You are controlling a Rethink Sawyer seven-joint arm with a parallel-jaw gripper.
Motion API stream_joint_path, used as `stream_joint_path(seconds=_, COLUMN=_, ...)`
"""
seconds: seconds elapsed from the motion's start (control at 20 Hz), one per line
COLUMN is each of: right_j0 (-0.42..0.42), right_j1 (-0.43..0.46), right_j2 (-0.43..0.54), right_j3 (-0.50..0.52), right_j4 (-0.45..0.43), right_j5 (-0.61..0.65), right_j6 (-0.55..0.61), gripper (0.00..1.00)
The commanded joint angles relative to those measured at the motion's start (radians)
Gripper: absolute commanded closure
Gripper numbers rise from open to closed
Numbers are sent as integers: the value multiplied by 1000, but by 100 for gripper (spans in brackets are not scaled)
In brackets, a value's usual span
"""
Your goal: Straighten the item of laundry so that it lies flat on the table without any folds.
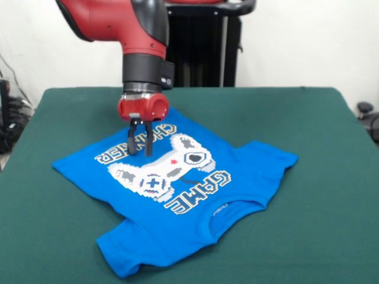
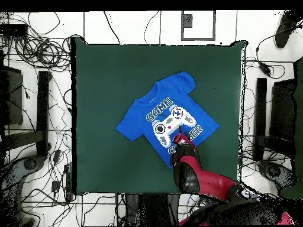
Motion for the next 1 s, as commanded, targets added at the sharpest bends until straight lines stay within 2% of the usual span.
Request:
stream_joint_path(seconds=0.05, right_j0=0, right_j1=29, right_j2=21, right_j3=147, right_j4=22, right_j5=386, right_j6=78, gripper=0)
stream_joint_path(seconds=0.65, right_j0=-22, right_j1=-67, right_j2=17, right_j3=223, right_j4=-4, right_j5=445, right_j6=73, gripper=0)
stream_joint_path(seconds=1.0, right_j0=-8, right_j1=4, right_j2=11, right_j3=185, right_j4=-10, right_j5=400, right_j6=80, gripper=0)
